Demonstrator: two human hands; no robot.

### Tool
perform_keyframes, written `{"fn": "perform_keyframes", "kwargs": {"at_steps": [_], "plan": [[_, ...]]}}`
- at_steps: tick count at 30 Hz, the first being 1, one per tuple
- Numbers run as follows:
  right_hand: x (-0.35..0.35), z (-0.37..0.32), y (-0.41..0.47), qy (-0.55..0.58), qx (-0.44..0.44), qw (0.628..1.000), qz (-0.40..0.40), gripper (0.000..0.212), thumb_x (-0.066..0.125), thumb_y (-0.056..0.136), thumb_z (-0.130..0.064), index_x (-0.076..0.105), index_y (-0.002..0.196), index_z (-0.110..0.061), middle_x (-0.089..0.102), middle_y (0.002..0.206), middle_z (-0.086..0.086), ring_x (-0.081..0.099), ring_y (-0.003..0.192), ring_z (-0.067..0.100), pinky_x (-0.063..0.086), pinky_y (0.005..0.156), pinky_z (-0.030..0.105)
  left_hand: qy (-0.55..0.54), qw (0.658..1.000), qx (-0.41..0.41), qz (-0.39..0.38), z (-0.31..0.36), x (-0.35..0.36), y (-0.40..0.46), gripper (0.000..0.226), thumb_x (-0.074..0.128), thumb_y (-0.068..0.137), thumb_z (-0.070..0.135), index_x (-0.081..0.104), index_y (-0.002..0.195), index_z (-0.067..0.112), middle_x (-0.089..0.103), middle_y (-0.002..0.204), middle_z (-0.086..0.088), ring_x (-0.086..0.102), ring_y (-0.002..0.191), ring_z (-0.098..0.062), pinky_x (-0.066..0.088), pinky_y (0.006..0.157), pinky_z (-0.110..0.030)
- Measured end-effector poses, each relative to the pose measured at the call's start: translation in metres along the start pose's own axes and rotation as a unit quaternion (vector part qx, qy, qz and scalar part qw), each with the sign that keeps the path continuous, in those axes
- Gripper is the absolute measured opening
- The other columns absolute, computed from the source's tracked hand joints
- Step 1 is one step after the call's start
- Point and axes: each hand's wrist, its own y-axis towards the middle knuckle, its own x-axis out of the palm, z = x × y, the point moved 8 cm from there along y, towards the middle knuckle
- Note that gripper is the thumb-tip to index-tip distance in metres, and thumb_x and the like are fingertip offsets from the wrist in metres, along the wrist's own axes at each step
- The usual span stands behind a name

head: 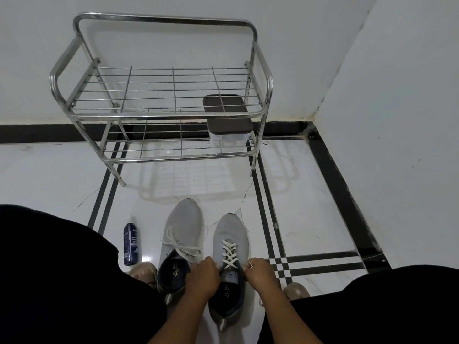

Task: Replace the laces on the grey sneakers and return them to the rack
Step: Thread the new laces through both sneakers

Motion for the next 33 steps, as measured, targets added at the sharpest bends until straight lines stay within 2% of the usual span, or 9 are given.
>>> {"fn": "perform_keyframes", "kwargs": {"at_steps": [2, 5, 8, 11, 16, 20, 24, 30, 33], "plan": [[-0.003, -0.008, -0.006, -0.010, -0.009, 1.000, 0.009, 0.021, 0.045, 0.088, -0.019, 0.057, 0.106, -0.020, 0.063, 0.111, 0.008, 0.060, 0.101, 0.027, 0.051, 0.084, 0.033, 0.023, 0.998, -0.004, -0.052, 0.001, 0.003, 0.001, 0.032, 0.033, 0.099, 0.036, 0.046, 0.117, 0.014, 0.058, 0.124, -0.013, 0.052, 0.116, -0.032, 0.043, 0.093, -0.040], [-0.017, -0.027, -0.017, 0.009, -0.034, 0.999, 0.037, 0.030, 0.041, 0.095, -0.026, 0.045, 0.121, -0.014, 0.060, 0.115, 0.012, 0.059, 0.105, 0.030, 0.048, 0.084, 0.035, 0.033, 0.997, -0.019, -0.068, 0.005, -0.008, -0.002, 0.033, 0.035, 0.098, 0.032, 0.051, 0.120, 0.013, 0.058, 0.126, -0.013, 0.054, 0.117, -0.031, 0.044, 0.097, -0.038], [-0.042, -0.054, -0.026, 0.028, -0.076, 0.994, 0.067, 0.031, 0.032, 0.100, -0.022, 0.053, 0.118, -0.007, 0.060, 0.116, 0.013, 0.057, 0.103, 0.027, 0.046, 0.083, 0.032, 0.008, 0.998, -0.018, -0.058, 0.018, -0.032, -0.005, 0.038, 0.034, 0.101, 0.029, 0.056, 0.121, 0.006, 0.059, 0.126, -0.014, 0.055, 0.117, -0.029, 0.044, 0.096, -0.034], [-0.070, -0.081, -0.041, 0.106, -0.119, 0.983, 0.086, 0.030, 0.032, 0.099, -0.014, 0.060, 0.109, -0.012, 0.062, 0.107, 0.007, 0.055, 0.088, 0.018, 0.043, 0.067, 0.025, -0.019, 0.998, 0.022, -0.052, 0.042, -0.063, -0.012, 0.039, 0.031, 0.101, 0.028, 0.057, 0.116, 0.003, 0.058, 0.124, -0.017, 0.055, 0.111, -0.029, 0.042, 0.089, -0.032], [-0.120, -0.117, -0.076, 0.236, -0.204, 0.943, 0.115, 0.021, 0.040, 0.100, -0.015, 0.060, 0.095, -0.022, 0.068, 0.086, -0.007, 0.062, 0.085, 0.013, 0.046, 0.069, 0.020, -0.090, 0.992, 0.085, 0.010, 0.074, -0.131, -0.038, 0.030, 0.039, 0.097, 0.031, 0.053, 0.078, 0.011, 0.057, 0.080, -0.005, 0.052, 0.076, -0.021, 0.037, 0.067, -0.030], [-0.155, -0.139, -0.108, 0.248, -0.265, 0.923, 0.126, 0.018, 0.048, 0.098, -0.018, 0.062, 0.091, -0.025, 0.070, 0.089, -0.011, 0.065, 0.091, 0.012, 0.050, 0.081, 0.024, -0.111, 0.983, 0.133, 0.065, 0.092, -0.181, -0.065, 0.032, 0.047, 0.093, 0.037, 0.061, 0.077, 0.013, 0.063, 0.077, -0.002, 0.057, 0.072, -0.019, 0.041, 0.065, -0.029], [-0.180, -0.148, -0.140, 0.231, -0.306, 0.911, 0.150, 0.016, 0.054, 0.096, -0.017, 0.070, 0.095, -0.021, 0.063, 0.086, -0.016, 0.057, 0.081, -0.002, 0.041, 0.069, 0.011, -0.095, 0.974, 0.176, 0.104, 0.104, -0.212, -0.091, 0.030, 0.055, 0.091, 0.041, 0.055, 0.066, 0.025, 0.060, 0.069, 0.006, 0.054, 0.066, -0.014, 0.038, 0.059, -0.027], [-0.203, -0.158, -0.169, 0.247, -0.341, 0.889, 0.179, 0.017, 0.058, 0.094, -0.017, 0.073, 0.101, -0.019, 0.068, 0.095, -0.014, 0.060, 0.091, -0.002, 0.045, 0.079, 0.012, 0.003, 0.954, 0.214, 0.209, 0.120, -0.239, -0.118, 0.016, 0.066, 0.085, 0.041, 0.063, 0.082, 0.025, 0.062, 0.078, 0.010, 0.059, 0.079, -0.011, 0.044, 0.066, -0.026], [-0.205, -0.160, -0.174, 0.234, -0.352, 0.888, 0.179, 0.014, 0.063, 0.091, -0.017, 0.074, 0.099, -0.021, 0.070, 0.096, -0.013, 0.062, 0.093, -0.002, 0.044, 0.076, 0.007, -0.034, 0.949, 0.217, 0.226, 0.122, -0.241, -0.123, 0.014, 0.071, 0.083, 0.036, 0.067, 0.087, 0.024, 0.068, 0.084, 0.009, 0.062, 0.082, -0.011, 0.047, 0.071, -0.026]]}}
